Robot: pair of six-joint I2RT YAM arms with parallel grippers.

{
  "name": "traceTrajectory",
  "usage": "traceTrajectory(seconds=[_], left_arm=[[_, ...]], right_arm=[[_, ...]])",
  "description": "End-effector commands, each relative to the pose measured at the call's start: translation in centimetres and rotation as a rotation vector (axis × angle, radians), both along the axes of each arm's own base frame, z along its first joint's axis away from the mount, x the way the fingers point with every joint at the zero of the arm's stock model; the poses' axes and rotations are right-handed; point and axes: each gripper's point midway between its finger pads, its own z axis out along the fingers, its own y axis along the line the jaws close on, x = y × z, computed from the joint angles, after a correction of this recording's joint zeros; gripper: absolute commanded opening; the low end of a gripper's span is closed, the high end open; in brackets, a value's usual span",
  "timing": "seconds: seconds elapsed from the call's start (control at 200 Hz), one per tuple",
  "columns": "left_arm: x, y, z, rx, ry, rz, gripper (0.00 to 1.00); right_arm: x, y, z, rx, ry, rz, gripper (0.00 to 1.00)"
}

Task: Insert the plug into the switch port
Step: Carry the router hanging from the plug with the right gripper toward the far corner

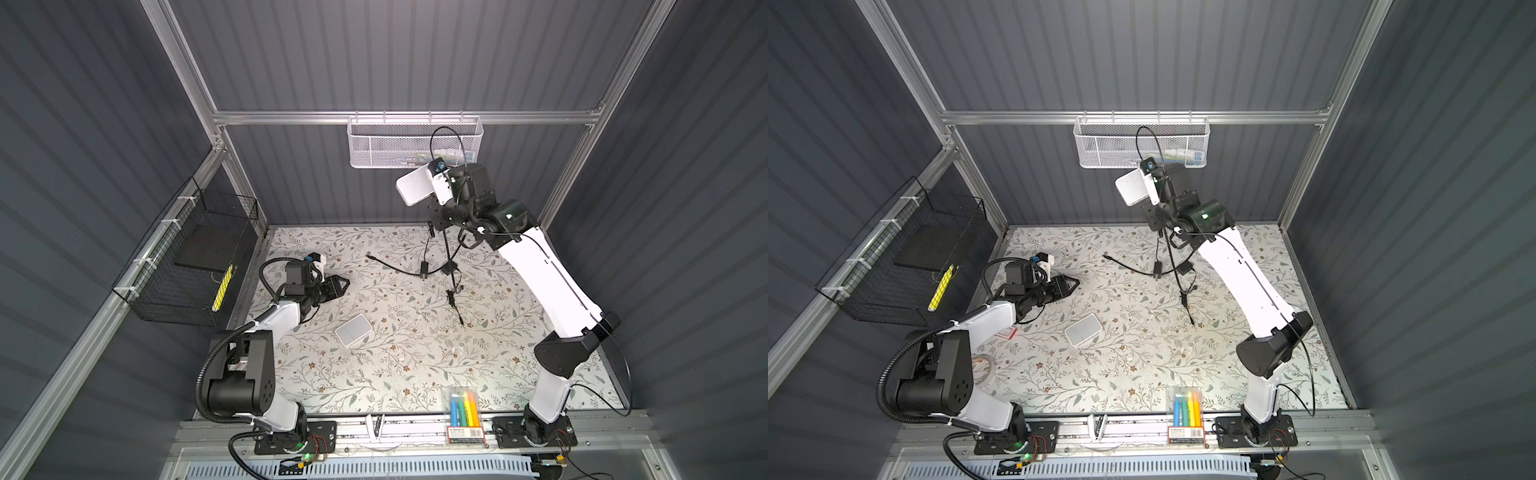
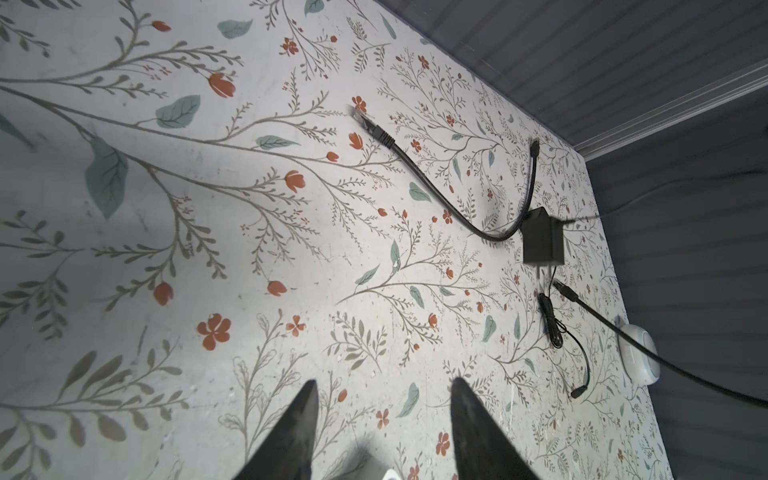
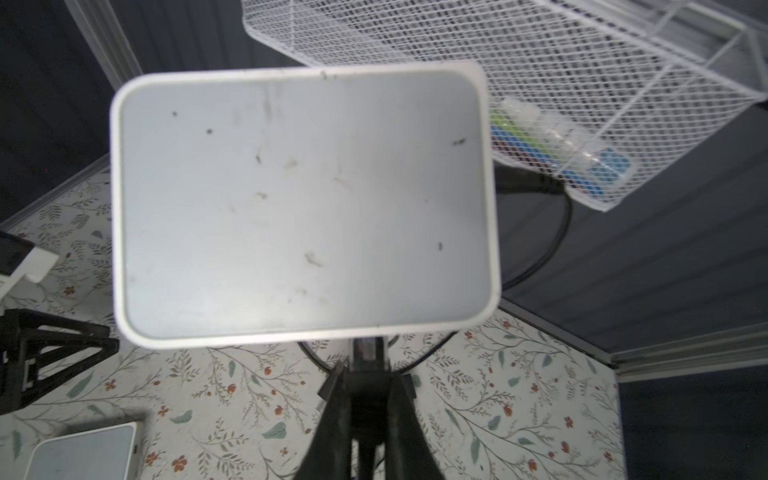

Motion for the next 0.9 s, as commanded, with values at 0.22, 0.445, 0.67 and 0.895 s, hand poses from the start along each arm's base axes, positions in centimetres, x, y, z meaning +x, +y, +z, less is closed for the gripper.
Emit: traceTrajectory(seconds=[0.22, 0.445, 0.67, 0.895], left_arm=[[1.0, -2.6, 0.2, 0.008, -0.008, -0.081, 0.51], [1.3, -3.3, -0.2, 0.017, 0.003, -0.1, 0.51], [1.6, -3.7, -0.7, 0.016, 0.015, -0.108, 0.51], [1.2, -3.9, -1.4, 0.024, 0.029, -0.118, 0.51]], right_arm=[[2.6, -9.5, 1.5, -0.13, -0.056, -0.236, 0.0], [3.3, -14.2, 1.0, -0.185, -0.051, -0.349, 0.0], [4.4, -16.1, -3.9, -0.208, 0.037, -0.392, 0.0], [5.2, -18.1, -11.7, -0.21, 0.145, -0.424, 0.0]])
